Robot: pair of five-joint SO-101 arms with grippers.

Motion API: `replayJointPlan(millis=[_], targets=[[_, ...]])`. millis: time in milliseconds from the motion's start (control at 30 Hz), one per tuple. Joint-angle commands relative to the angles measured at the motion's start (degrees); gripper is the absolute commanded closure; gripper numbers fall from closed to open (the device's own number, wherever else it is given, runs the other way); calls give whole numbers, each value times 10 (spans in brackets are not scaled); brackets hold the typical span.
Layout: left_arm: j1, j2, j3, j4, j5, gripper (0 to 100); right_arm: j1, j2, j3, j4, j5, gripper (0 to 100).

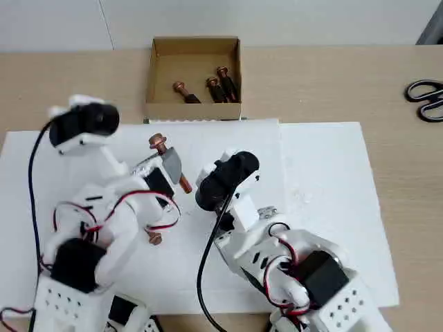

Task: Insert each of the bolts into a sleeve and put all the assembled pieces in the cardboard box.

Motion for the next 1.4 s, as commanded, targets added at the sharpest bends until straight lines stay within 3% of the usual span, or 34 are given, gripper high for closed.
replayJointPlan(millis=[0, 200, 433, 733, 1067, 1367], targets=[[-2, -62, 65, -69, 4, 994, -1, -9, 15, -57, 6, 996], [-1, -140, 145, -120, 9, 994, -44, -47, 54, -103, 21, 996], [3, -165, 160, -124, 20, 994, -56, -81, 91, -105, 22, 996], [66, -168, 155, -125, 19, 994, -48, -84, 120, -182, 78, 996], [67, -169, 155, -122, 17, 994, 7, -85, 120, -193, 81, 996], [69, -167, 156, -122, 17, 994, 3, -85, 118, -218, 81, 996]])
